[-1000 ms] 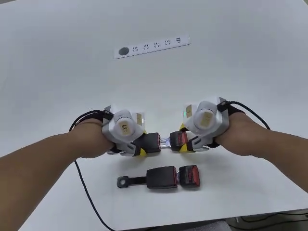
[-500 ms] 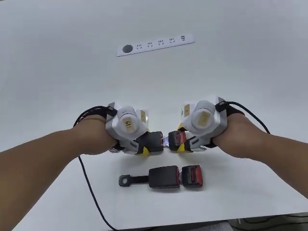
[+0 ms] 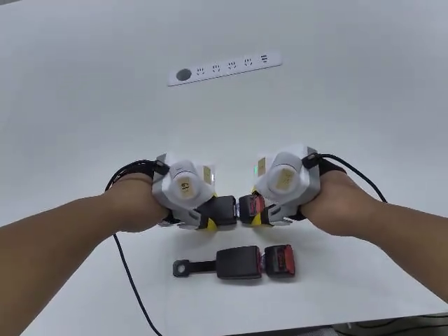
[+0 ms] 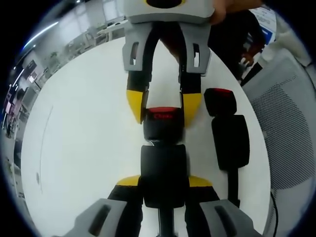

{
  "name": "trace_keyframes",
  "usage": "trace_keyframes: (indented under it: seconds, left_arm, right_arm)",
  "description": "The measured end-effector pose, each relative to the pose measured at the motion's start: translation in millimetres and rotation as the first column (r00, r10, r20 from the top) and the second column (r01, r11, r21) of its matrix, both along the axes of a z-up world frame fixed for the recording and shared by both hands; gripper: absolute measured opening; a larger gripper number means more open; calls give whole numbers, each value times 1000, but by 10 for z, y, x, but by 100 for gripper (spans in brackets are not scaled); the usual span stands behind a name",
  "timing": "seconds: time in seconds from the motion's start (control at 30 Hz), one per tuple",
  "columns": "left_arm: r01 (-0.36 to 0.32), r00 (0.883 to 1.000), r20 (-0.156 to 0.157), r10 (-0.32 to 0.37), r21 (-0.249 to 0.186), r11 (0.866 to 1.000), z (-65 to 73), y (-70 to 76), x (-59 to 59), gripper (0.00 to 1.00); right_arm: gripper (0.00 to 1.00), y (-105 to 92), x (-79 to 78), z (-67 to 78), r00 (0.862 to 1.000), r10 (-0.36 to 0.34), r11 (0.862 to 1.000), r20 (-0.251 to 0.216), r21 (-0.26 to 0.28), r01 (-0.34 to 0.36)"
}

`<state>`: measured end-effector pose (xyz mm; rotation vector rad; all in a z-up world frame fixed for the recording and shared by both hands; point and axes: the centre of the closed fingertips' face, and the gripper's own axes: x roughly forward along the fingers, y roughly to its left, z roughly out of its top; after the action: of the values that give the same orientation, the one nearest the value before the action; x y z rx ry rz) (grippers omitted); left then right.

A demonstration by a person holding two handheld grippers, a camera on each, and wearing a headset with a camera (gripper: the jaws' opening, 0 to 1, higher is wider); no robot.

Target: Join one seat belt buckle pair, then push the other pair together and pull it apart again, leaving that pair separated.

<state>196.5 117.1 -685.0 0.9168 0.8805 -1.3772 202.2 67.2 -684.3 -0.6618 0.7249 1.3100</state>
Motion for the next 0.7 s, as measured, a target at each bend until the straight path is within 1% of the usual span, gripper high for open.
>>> trace_keyframes:
  seconds: [0.1, 0.2, 0.3, 0.33, 0.37, 0.4, 0.47, 0.57, 0.63, 0.7]
  left_arm:
    - [-8, 1000, 4, 8, -7, 1000, -4, 5, 8, 33]
    - [-19, 1000, 8, 19, -16, 1000, -14, 19, 20, 33]
    - [-25, 1000, -1, 25, -18, 1000, -28, 26, 33, 33]
    - [-28, 1000, -8, 27, -15, 1000, -42, 31, 44, 33]
    - [-26, 1000, -10, 26, -11, 1000, -46, 32, 47, 33]
    - [-22, 1000, -12, 22, -5, 1000, -57, 34, 50, 33]
    - [-19, 1000, -14, 19, 0, 1000, -63, 38, 51, 34]
    - [-21, 1000, -14, 20, -4, 1000, -58, 36, 44, 34]
    - [-11, 1000, -8, 11, -4, 1000, -52, 26, 38, 34]
    - [20, 1000, 3, -20, -3, 1000, -49, 17, 27, 34]
  right_arm:
    - [31, -5, -11, 9, 1000, -9, 1000, -11, -5, 9]
    - [31, -68, -12, 1, 1000, -3, 1000, -1, -23, 3]
    - [32, -148, 1, 4, 1000, -6, 1000, 0, -24, 6]
    - [32, -175, 9, -6, 1000, -7, 1000, 1, -28, 7]
    - [32, -167, -4, 6, 1000, -14, 1000, -6, -8, 14]
    - [32, -167, -24, 2, 1000, -17, 1000, -7, -11, 17]
    - [32, -157, -15, -2, 1000, -14, 1000, 0, -15, 14]
    - [32, -180, -24, 5, 1000, -19, 1000, 5, -5, 19]
    - [32, -203, -33, -5, 1000, -22, 1000, 12, -9, 22]
    - [33, -245, -45, -14, 1000, -27, 999, 13, -16, 28]
